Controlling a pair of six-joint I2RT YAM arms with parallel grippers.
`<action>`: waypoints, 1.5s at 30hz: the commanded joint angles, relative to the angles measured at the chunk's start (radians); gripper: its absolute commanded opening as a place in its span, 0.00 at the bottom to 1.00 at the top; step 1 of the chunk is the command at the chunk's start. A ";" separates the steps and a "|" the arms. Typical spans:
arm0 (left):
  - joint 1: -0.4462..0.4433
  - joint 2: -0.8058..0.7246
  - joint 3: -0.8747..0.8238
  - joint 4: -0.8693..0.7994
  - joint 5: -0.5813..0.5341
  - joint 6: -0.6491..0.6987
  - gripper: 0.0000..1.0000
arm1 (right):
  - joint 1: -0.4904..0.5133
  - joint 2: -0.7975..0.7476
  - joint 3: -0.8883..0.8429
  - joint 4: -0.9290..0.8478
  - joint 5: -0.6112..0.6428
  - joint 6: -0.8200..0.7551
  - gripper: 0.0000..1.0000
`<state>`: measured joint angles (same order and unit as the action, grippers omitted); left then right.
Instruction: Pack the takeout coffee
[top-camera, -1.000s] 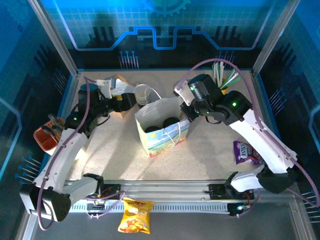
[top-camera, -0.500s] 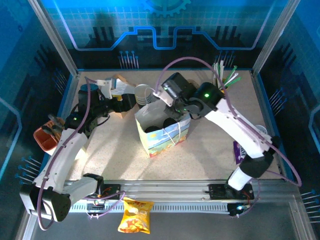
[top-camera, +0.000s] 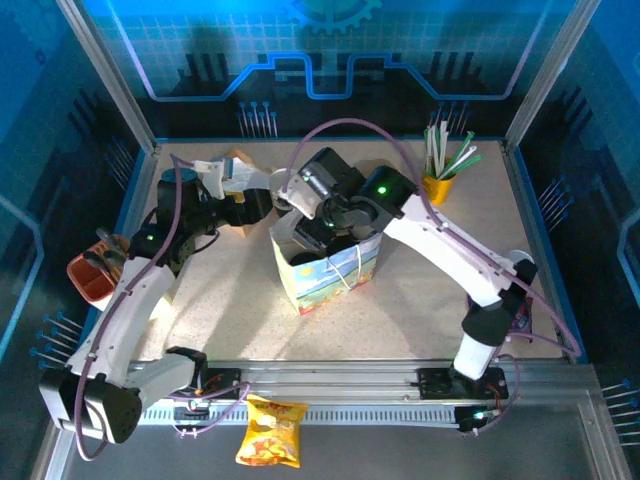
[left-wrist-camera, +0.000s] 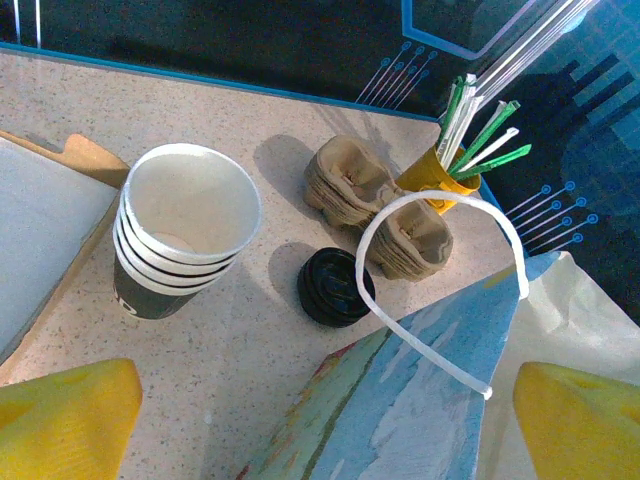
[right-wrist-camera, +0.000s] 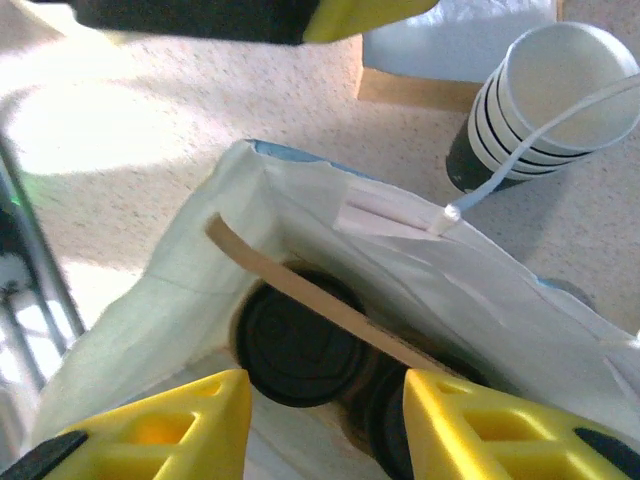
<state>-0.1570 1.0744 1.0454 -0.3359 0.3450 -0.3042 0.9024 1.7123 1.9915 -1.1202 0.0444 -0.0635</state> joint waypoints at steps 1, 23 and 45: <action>0.001 -0.006 0.026 -0.014 -0.002 0.007 0.95 | -0.071 -0.134 -0.066 0.105 -0.169 0.046 0.48; -0.053 0.001 0.102 -0.027 0.008 -0.022 0.94 | -0.790 -0.107 -0.450 0.472 0.061 0.163 0.88; -0.055 -0.013 0.073 -0.028 0.009 -0.006 0.94 | -0.745 0.264 -0.185 0.412 0.284 -0.040 0.34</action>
<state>-0.2062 1.0744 1.1244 -0.3553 0.3454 -0.3149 0.1394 1.9717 1.7664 -0.6857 0.3050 -0.0818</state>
